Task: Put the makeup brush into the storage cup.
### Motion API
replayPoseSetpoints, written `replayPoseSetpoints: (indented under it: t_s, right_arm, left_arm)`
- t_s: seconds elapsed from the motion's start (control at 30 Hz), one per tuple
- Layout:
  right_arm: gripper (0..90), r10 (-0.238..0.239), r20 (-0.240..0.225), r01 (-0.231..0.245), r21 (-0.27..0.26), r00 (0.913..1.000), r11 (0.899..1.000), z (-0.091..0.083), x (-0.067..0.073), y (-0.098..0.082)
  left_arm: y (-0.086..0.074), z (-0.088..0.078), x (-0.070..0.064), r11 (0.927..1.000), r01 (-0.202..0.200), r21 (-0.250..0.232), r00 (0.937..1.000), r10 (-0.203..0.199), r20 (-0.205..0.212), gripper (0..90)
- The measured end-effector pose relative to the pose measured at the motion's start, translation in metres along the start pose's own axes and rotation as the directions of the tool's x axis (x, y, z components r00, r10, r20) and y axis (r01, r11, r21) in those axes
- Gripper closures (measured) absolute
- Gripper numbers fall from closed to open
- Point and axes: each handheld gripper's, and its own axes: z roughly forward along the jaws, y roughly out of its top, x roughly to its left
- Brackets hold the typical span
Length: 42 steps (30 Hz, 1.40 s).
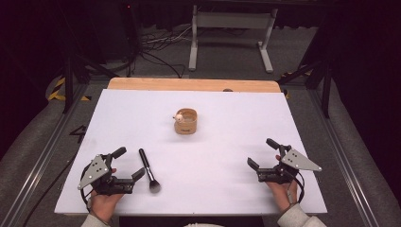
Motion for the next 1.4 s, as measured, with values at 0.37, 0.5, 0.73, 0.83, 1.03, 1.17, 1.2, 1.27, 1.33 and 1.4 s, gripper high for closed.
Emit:
replayPoseSetpoints:
  t_s: [0.37,0.5,0.73,0.83,1.03,1.17,1.2,1.27,1.33,1.4]
  right_arm:
    - [0.2,-0.021,-0.013,0.021,-0.005,0.9997,1.0,0.001,0.001,0.0]
    - [0.3,0.0,-0.024,0.0,-0.003,0.9997,1.0,0.001,0.0,0.001]
    - [0.0,0.025,-0.04,-0.025,0.016,0.9989,1.0,0.001,-0.006,0.007]
    - [0.0,0.01,-0.028,-0.009,0.018,0.9996,1.0,-0.001,-0.006,0.009]
    - [0.0,-0.007,-0.024,0.008,0.039,0.9997,0.999,-0.001,-0.007,0.012]
    - [0.0,0.003,-0.047,-0.001,0.055,0.9989,0.998,0.002,-0.007,0.013]
    - [0.0,0.002,-0.055,0.001,0.06,0.9985,0.998,0.003,-0.007,0.013]
    - [0.0,0.003,-0.063,0.001,0.063,0.998,0.998,0.005,-0.007,0.013]
    - [0.1,0.007,-0.078,-0.001,0.078,0.9969,0.997,0.007,-0.006,0.013]
    - [0.1,0.012,-0.092,-0.004,0.084,0.9957,0.996,0.008,-0.006,0.013]
  left_arm:
    - [0.018,-0.01,0.0,0.9989,-0.042,-0.02,0.9991,0.042,-0.005,0.0]
    - [0.032,-0.016,0.001,0.9987,-0.049,-0.011,0.9984,0.049,0.029,0.0]
    - [0.051,-0.024,0.007,0.9989,-0.046,0.0,0.9957,0.046,0.08,0.0]
    - [0.059,-0.027,0.011,0.999,-0.043,0.011,0.9934,0.042,0.107,0.0]
    - [0.073,-0.026,0.015,0.995,-0.078,0.062,0.9897,0.07,0.125,0.0]
    - [0.083,-0.023,0.015,0.9884,-0.115,0.1,0.9862,0.101,0.131,0.0]
    - [0.083,-0.023,0.015,0.9884,-0.115,0.1,0.9862,0.101,0.131,0.0]
    - [0.088,-0.021,0.015,0.9844,-0.128,0.121,0.9851,0.112,0.131,0.0]
    - [0.091,-0.019,0.015,0.9795,-0.144,0.141,0.9831,0.125,0.134,0.0]
    - [0.096,-0.016,0.015,0.9721,-0.167,0.165,0.9802,0.146,0.134,0.0]
